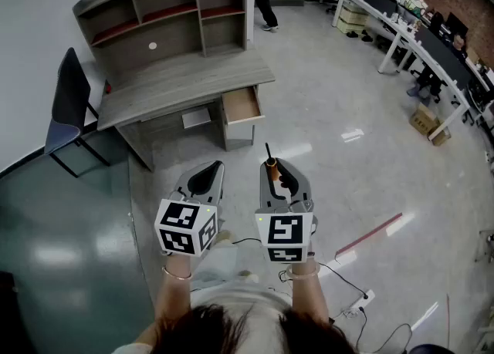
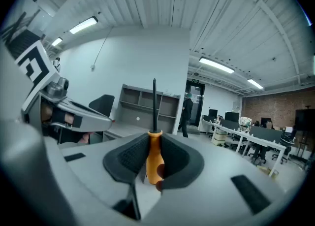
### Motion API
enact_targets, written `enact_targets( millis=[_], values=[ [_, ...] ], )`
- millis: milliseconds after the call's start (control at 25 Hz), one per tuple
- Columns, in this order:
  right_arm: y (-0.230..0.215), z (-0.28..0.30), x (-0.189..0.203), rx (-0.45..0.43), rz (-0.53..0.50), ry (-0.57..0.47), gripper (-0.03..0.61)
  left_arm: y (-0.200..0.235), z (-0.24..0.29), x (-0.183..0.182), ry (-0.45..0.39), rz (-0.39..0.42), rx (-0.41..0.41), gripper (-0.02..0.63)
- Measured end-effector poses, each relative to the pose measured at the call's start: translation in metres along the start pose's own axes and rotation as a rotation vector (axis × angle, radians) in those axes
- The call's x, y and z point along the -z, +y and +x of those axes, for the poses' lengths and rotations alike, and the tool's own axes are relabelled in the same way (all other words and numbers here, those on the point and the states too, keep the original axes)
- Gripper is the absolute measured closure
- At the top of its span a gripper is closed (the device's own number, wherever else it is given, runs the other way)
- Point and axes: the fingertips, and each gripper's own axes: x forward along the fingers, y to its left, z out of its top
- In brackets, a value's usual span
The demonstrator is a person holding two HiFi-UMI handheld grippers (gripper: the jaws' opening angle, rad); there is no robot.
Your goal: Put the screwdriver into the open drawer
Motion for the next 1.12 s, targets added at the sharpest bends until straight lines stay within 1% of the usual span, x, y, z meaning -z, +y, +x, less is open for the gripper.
enact_targets(
  millis=[120,240,320,600,800,1120],
  values=[
    [-0.001,0.015,-0.003,0.0,0.004,-0.022,0.491,0.011,0.012,-0.003,-0.002,0.0,0.008,0.597],
    [-0.004,0.031,-0.01,-0.003,0.032,-0.06,0.491,0.023,0.027,-0.007,0.001,0.006,0.018,0.597],
    [-0.006,0.042,-0.013,-0.005,0.036,-0.065,0.491,0.031,0.037,-0.01,0.002,0.005,0.028,0.597],
    [-0.01,0.085,-0.02,0.017,0.009,-0.048,0.491,0.058,0.069,-0.024,0.001,0.018,0.078,0.597],
    [-0.007,0.116,-0.025,0.031,0.008,-0.034,0.491,0.08,0.087,-0.034,0.0,0.028,0.105,0.597],
    [0.0,0.164,-0.035,0.061,0.011,-0.013,0.491,0.12,0.107,-0.044,-0.007,0.02,0.138,0.597]
  ],
)
